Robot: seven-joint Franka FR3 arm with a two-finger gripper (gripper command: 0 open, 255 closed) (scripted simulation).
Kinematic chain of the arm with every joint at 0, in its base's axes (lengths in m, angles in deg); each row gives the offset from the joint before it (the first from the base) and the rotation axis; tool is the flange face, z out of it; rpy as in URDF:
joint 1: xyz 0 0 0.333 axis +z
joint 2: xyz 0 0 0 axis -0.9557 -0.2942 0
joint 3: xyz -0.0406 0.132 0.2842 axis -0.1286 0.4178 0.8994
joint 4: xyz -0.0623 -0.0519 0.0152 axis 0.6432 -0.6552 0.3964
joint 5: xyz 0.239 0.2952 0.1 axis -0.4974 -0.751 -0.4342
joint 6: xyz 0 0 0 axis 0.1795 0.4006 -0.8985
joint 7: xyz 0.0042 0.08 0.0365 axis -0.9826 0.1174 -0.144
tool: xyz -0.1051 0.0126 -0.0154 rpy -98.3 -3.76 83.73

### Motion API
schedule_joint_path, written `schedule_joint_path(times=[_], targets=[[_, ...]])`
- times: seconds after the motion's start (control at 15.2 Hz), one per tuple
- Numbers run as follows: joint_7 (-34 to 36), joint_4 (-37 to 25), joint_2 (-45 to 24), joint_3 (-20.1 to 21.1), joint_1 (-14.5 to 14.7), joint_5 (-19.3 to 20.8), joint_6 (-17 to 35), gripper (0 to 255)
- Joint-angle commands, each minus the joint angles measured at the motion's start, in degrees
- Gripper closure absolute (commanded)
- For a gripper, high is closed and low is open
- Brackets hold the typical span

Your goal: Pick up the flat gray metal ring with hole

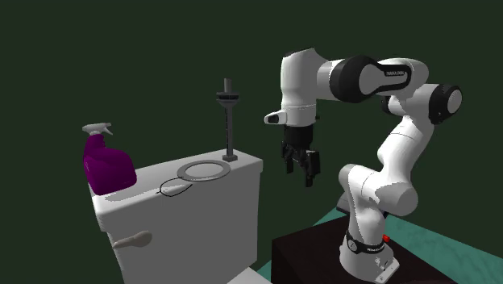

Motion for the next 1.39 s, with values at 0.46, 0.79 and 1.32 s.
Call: schedule_joint_path(times=[0.46, 0.79, 1.32], targets=[[-7.26, -11.35, -13.27, -6.25, -1.63, 3.04, 1.44, 0], [-12.6, -21.44, -23.44, -10.27, -2.44, 3.37, 1.19, 0], [-21.79, -42.1, -41.72, -15.88, -4.68, 0.43, -2.23, 0]])
